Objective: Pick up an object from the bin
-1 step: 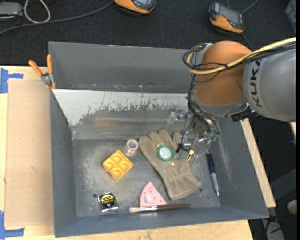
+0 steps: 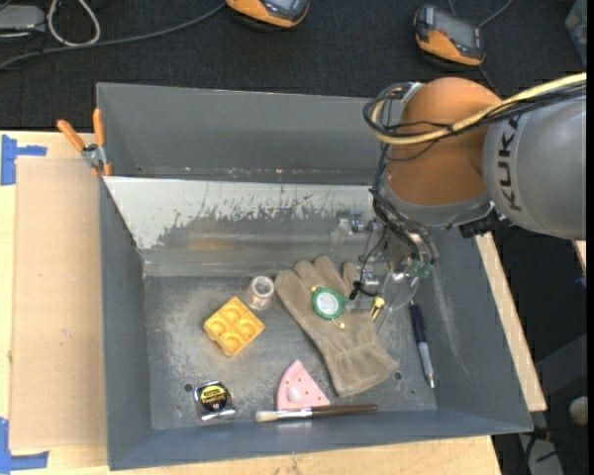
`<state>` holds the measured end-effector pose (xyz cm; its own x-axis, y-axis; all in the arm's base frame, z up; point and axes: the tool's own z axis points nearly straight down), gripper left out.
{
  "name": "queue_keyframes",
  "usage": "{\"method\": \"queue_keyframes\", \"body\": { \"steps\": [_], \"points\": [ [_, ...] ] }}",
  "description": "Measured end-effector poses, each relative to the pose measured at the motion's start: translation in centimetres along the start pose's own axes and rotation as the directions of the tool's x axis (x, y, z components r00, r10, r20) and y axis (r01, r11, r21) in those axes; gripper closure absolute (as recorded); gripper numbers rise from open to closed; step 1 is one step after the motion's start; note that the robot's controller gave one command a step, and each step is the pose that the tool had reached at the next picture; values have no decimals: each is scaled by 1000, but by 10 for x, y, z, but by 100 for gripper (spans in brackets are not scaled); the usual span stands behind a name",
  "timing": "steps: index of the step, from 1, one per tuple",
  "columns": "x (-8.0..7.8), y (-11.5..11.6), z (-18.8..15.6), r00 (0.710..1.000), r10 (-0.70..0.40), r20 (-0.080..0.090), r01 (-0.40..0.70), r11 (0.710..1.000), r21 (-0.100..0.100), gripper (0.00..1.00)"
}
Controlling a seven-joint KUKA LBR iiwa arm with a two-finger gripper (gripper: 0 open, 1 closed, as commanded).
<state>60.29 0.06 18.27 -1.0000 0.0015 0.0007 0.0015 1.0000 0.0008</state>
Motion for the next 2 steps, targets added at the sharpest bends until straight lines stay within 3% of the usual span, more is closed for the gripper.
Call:
{"method": "queue_keyframes", "body": {
  "steps": [1,2],
  "points": [
    [-4,5,115,982,187,-4,-187,982,-1,0],
    [0,21,46,919,393,9,-393,919,-4,0]
  ]
}}
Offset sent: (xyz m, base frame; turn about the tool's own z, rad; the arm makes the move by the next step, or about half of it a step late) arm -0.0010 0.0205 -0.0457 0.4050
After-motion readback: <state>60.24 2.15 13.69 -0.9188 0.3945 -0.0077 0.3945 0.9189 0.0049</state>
